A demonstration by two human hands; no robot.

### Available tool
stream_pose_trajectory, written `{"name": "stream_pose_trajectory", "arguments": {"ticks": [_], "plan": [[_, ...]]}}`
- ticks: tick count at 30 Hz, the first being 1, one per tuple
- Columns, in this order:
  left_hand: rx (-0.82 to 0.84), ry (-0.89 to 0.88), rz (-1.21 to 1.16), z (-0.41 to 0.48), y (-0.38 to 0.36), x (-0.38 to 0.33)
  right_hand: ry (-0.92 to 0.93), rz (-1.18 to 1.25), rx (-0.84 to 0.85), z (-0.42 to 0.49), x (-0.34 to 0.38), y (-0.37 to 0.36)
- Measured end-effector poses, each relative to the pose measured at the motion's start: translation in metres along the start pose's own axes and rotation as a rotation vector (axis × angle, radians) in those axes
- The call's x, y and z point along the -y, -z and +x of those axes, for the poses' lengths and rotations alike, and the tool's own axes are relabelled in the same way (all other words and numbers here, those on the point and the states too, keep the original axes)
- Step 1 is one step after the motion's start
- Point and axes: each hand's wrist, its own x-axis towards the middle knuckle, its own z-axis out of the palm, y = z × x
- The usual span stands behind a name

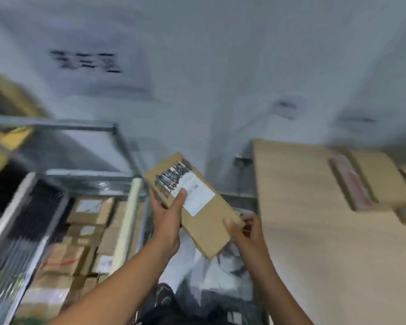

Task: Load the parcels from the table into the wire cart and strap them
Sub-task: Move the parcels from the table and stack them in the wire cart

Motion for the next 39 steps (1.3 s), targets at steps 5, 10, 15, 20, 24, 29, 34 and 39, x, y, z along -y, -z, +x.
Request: {"name": "stream_pose_trajectory", "arguments": {"ticks": [5, 10, 15, 20, 24, 29, 34, 39], "plan": [[-0.238, -0.097, -0.175, 0.032, 0.116, -0.064, 0.123, -0.327, 0.444, 0.043, 0.069, -0.135], [-0.462, -0.189, -0.248, 0.045, 0.208, -0.097, 0.124, -0.634, 0.855, 0.073, 0.101, -0.285], [-0.692, -0.083, -0.306, 0.080, 0.290, -0.100, 0.071, -0.751, 1.090, 0.113, 0.066, -0.409], [-0.950, 0.161, 0.040, 0.119, 0.367, -0.065, 0.080, -0.887, 1.155, 0.187, -0.001, -0.511], [-1.064, 0.320, 0.320, 0.148, 0.427, -0.005, 0.112, -1.045, 1.211, 0.249, -0.075, -0.585], [-1.005, 0.388, 0.617, 0.222, 0.495, 0.080, 0.121, -1.239, 1.187, 0.312, -0.199, -0.662], [-0.943, 0.362, 0.850, 0.301, 0.558, 0.153, 0.241, -1.284, 1.157, 0.337, -0.301, -0.713], [-0.882, 0.449, 0.975, 0.345, 0.588, 0.199, 0.585, -1.368, 1.088, 0.340, -0.356, -0.727]]}}
